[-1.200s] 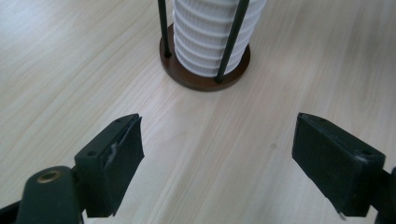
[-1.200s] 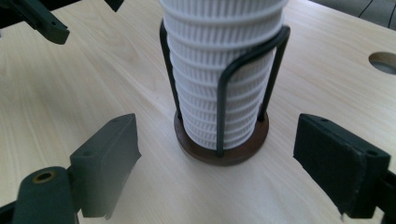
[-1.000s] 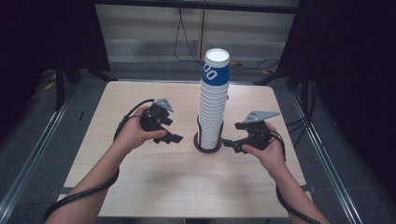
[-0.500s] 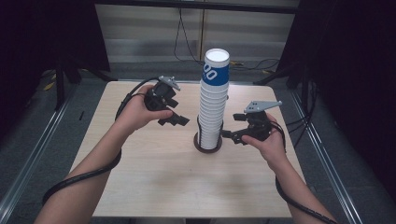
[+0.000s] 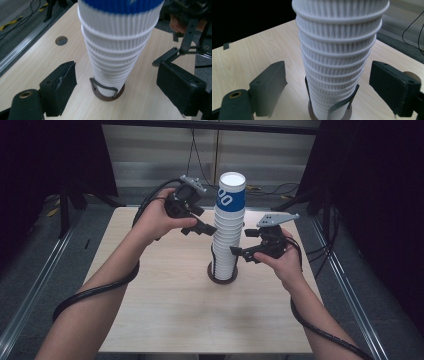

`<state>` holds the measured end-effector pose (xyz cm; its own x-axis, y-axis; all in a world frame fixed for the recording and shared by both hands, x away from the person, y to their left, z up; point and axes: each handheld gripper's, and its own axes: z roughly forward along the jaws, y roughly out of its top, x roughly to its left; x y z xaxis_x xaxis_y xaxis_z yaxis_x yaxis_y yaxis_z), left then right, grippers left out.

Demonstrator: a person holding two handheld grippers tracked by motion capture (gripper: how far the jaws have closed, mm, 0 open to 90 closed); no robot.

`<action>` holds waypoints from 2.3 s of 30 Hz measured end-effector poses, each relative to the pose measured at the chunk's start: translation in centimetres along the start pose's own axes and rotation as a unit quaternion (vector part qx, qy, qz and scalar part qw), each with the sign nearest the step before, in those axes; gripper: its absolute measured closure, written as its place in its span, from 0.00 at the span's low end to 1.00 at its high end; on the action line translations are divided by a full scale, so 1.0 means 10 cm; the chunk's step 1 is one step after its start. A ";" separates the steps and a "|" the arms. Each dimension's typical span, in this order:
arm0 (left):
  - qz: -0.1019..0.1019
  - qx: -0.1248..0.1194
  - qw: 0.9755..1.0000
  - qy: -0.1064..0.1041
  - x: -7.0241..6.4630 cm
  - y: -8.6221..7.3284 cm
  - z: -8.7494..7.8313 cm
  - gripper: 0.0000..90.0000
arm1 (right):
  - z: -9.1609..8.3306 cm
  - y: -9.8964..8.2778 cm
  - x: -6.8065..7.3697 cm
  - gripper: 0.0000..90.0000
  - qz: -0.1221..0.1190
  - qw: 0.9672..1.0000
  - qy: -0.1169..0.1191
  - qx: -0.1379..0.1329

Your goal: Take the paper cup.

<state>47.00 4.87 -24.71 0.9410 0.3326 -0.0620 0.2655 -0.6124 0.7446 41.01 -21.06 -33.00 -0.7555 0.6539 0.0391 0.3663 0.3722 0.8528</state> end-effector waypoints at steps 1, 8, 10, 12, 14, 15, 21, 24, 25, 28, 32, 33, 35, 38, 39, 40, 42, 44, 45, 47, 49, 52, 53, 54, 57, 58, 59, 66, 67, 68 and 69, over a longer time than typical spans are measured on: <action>0.002 -0.003 1.000 -0.001 0.00 0.04 -0.01 0.18 | 0.00 0.02 0.00 0.15 0.000 1.000 -0.001 0.001; 0.012 -0.019 1.000 -0.003 -0.05 0.25 -0.02 0.18 | 0.02 0.07 0.00 0.15 0.001 1.000 0.001 -0.005; 0.013 -0.022 1.000 -0.001 -0.07 0.30 -0.01 0.18 | 0.03 0.07 -0.01 0.15 0.001 1.000 0.002 -0.007; 0.013 -0.024 1.000 0.000 -0.09 0.35 0.00 0.17 | 0.03 0.07 -0.01 0.15 0.004 1.000 0.002 -0.010; 0.014 -0.031 0.999 0.000 -0.09 0.39 0.02 0.18 | 0.03 0.07 -0.01 0.15 0.003 1.000 0.002 -0.011; 0.013 -0.034 0.999 0.001 -0.09 0.40 0.02 0.18 | 0.03 0.07 -0.01 0.15 0.002 1.000 0.002 -0.012; 0.021 -0.045 0.999 0.008 -0.11 0.48 0.06 0.17 | 0.03 0.08 -0.02 0.15 0.004 1.000 0.002 -0.016; 0.017 -0.048 0.999 0.008 -0.11 0.48 0.09 0.17 | 0.02 0.09 -0.02 0.15 0.002 1.000 0.000 -0.017; 0.018 -0.049 0.999 0.007 -0.10 0.48 0.10 0.17 | 0.02 0.10 -0.01 0.15 0.003 1.000 0.001 -0.018; 0.016 -0.051 0.999 0.009 -0.10 0.48 0.12 0.18 | -0.01 0.12 -0.01 0.15 0.002 1.000 -0.002 -0.023; 0.011 -0.058 0.998 0.011 -0.09 0.48 0.14 0.20 | -0.03 0.17 -0.01 0.15 0.002 1.000 -0.005 -0.029; 0.012 -0.058 0.998 0.012 -0.09 0.48 0.14 0.20 | -0.04 0.18 -0.01 0.14 0.001 0.999 -0.006 -0.032; 0.018 -0.056 0.998 0.016 -0.08 0.49 0.14 0.21 | -0.04 0.21 -0.01 0.14 0.003 0.999 -0.005 -0.037; 0.014 -0.060 0.998 0.013 -0.08 0.48 0.14 0.21 | -0.05 0.25 -0.02 0.14 0.004 0.999 -0.010 -0.041; 0.013 -0.062 0.998 0.012 -0.08 0.48 0.15 0.21 | -0.05 0.27 -0.02 0.14 0.008 0.999 -0.010 -0.044; 0.013 -0.061 0.998 0.011 -0.08 0.47 0.15 0.21 | -0.05 0.28 -0.02 0.14 0.008 0.999 -0.009 -0.047; 0.014 -0.061 0.998 0.012 -0.09 0.47 0.17 0.21 | -0.05 0.31 -0.02 0.14 0.009 0.999 -0.011 -0.050; 0.020 -0.054 0.998 0.013 -0.10 0.46 0.20 0.20 | -0.04 0.34 -0.03 0.14 0.013 0.998 -0.008 -0.057; 0.021 -0.055 0.998 0.012 -0.10 0.46 0.21 0.19 | -0.04 0.36 -0.03 0.14 0.016 0.998 -0.008 -0.060; 0.020 -0.054 0.998 0.010 -0.10 0.45 0.23 0.19 | -0.03 0.39 -0.03 0.14 0.017 0.998 -0.008 -0.064; 0.019 -0.053 0.998 0.011 -0.10 0.45 0.24 0.19 | -0.02 0.41 -0.03 0.13 0.021 0.998 -0.011 -0.064; 0.020 -0.054 0.998 0.011 -0.10 0.45 0.24 0.19 | 0.00 0.43 -0.03 0.13 0.026 0.997 -0.011 -0.067; 0.020 -0.052 0.998 0.012 -0.10 0.45 0.24 0.19 | 0.01 0.43 -0.03 0.13 0.030 0.997 -0.010 -0.072; 0.018 -0.053 0.998 0.013 -0.11 0.45 0.24 0.19 | 0.02 0.43 -0.03 0.13 0.032 0.997 -0.010 -0.074; 0.015 -0.049 0.999 0.019 -0.11 0.46 0.23 0.19 | 0.04 0.44 -0.02 0.12 0.037 0.997 -0.014 -0.074; 0.015 -0.047 0.999 0.020 -0.11 0.46 0.23 0.20 | 0.04 0.45 -0.01 0.13 0.037 0.997 -0.016 -0.073; 0.015 -0.048 0.999 0.019 -0.11 0.46 0.23 0.20 | 0.04 0.45 -0.01 0.13 0.037 0.996 -0.019 -0.073; 0.012 -0.064 0.998 0.014 -0.09 0.41 0.26 0.19 | 0.05 0.43 0.01 0.13 0.039 0.996 -0.024 -0.080; 0.014 -0.064 0.998 0.014 -0.09 0.41 0.26 0.19 | 0.05 0.44 0.01 0.13 0.039 0.996 -0.025 -0.079; 0.012 -0.063 0.998 0.016 -0.09 0.41 0.27 0.19 | 0.05 0.44 0.01 0.13 0.040 0.996 -0.024 -0.078; 0.012 -0.061 0.998 0.018 -0.10 0.41 0.26 0.19 | 0.05 0.44 0.01 0.13 0.040 0.996 -0.025 -0.076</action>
<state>47.69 0.13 -23.34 0.9380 0.3460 -0.0203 0.2128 -0.5287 0.8217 42.80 -19.06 -29.47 -0.6984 0.7104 0.0873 0.3341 0.2157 0.9175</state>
